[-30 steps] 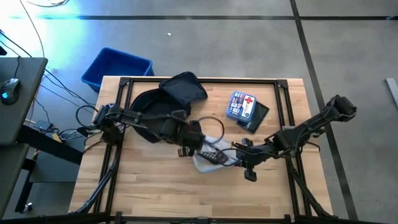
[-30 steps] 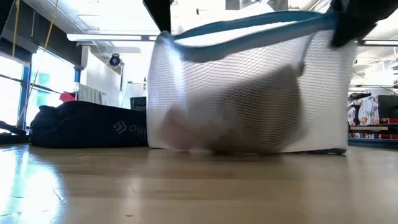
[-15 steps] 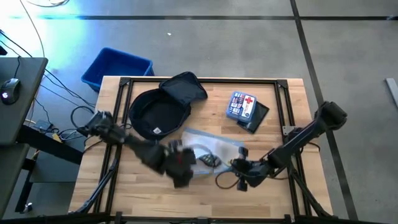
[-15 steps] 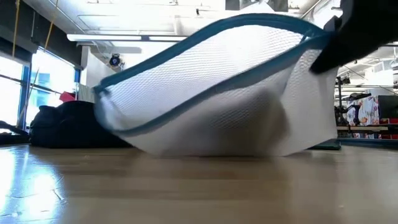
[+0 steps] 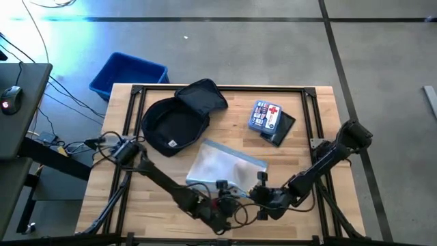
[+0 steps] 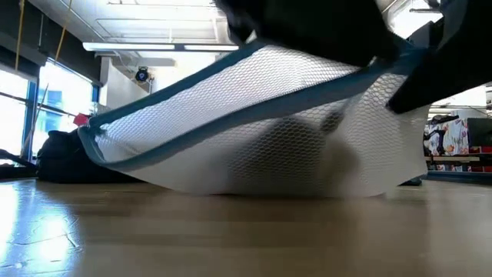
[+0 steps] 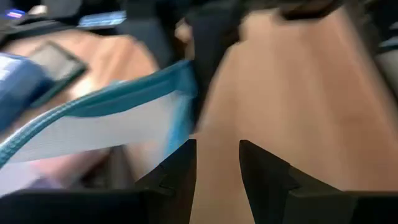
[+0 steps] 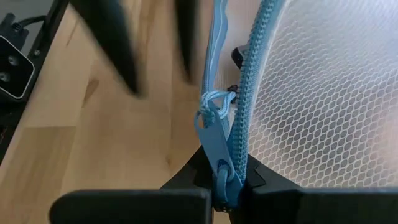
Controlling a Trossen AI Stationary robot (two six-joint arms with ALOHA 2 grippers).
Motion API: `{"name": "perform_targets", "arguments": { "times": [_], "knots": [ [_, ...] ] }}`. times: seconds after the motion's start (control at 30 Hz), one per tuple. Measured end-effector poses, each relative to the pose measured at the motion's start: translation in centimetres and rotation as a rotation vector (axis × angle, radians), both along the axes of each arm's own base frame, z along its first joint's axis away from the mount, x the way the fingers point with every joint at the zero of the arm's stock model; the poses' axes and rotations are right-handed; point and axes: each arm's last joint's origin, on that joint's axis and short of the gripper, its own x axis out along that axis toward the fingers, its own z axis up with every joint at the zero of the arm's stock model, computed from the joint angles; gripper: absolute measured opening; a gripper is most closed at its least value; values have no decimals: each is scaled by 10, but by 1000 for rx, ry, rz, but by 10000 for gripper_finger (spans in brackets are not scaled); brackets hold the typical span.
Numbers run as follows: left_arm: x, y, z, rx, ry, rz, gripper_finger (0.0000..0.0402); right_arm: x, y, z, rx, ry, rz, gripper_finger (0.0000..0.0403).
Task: Unpack backpack
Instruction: Close the transparent zip bag
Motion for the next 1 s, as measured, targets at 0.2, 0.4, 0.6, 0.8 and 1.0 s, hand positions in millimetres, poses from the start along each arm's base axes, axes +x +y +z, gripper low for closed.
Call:
{"name": "perform_targets", "arguments": {
  "times": [0.2, 0.4, 0.6, 0.8, 1.0],
  "knots": [
    [0, 1, 2, 61, -41, 69, 101, 0, 0, 0, -7, -5, -2, 0],
    [0, 1, 3, 122, -41, 69, 101, 0, 0, 0, -4, -7, -4, 0],
    [-7, 1, 0, 289, 82, -31, 94, 0, 0, 0, -18, -7, 7, 0],
    [-8, 20, -8, 302, 196, 17, 54, 0, 0, 0, -20, -8, 4, 0],
    [-11, -2, 13, 253, 250, -127, 20, 0, 0, 0, -19, -7, 6, 0]
  ]
}}
